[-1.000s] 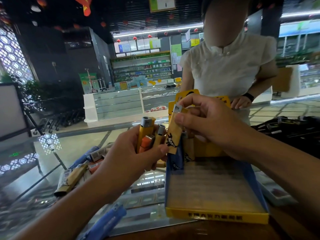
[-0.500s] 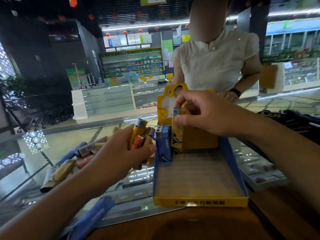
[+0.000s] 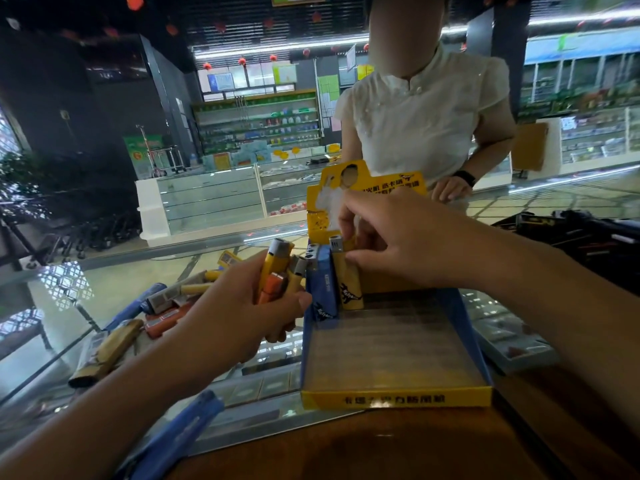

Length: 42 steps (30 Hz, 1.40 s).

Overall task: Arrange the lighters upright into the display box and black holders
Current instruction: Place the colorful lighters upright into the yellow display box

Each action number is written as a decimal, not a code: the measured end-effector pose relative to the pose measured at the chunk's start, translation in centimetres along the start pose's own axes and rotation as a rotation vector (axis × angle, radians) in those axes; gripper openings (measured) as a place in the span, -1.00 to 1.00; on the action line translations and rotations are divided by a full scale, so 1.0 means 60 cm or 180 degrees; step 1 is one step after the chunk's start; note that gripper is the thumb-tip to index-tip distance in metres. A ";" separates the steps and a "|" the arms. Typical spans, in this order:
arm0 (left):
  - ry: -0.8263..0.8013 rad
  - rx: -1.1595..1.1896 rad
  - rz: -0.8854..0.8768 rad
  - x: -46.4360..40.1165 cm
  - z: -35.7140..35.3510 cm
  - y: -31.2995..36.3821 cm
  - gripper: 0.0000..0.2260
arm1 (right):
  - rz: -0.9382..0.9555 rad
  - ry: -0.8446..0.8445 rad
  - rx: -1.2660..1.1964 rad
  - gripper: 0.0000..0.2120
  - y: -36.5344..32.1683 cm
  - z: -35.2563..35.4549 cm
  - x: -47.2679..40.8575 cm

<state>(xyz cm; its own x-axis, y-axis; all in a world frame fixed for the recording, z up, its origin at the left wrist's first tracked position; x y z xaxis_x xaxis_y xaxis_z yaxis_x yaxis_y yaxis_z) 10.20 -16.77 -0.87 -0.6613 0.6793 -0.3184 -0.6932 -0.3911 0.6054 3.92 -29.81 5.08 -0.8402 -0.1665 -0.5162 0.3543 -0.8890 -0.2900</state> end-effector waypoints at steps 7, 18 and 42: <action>0.0031 0.0119 -0.0120 0.002 -0.003 0.013 -0.91 | -0.0022 -0.0155 -0.0085 -0.67 0.002 -0.015 0.002; 0.0001 0.0171 0.0007 0.002 -0.003 0.003 -0.89 | -0.0258 -0.0199 -0.0055 -0.68 0.009 -0.026 0.006; 0.0457 0.0757 -0.0299 0.023 0.047 0.043 -0.76 | 0.0220 0.0591 -0.1840 -0.83 -0.050 -0.001 0.008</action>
<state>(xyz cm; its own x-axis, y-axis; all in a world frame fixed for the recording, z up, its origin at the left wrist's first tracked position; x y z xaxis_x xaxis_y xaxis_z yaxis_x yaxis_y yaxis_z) 8.30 -15.09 2.34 -0.6428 0.6042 -0.4709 -0.6779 -0.1625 0.7170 2.45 -27.18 5.68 -0.7400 -0.0923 -0.6662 0.6147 -0.4947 -0.6143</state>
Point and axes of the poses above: each hand's wrist, its own x-axis away from the middle knuckle, its own z-axis out of the back of the hand, y = z × x, the point moved 10 cm from there along -x, towards the middle knuckle, and after that the axes turned 11 degrees about -x, right-handed, at the moved point
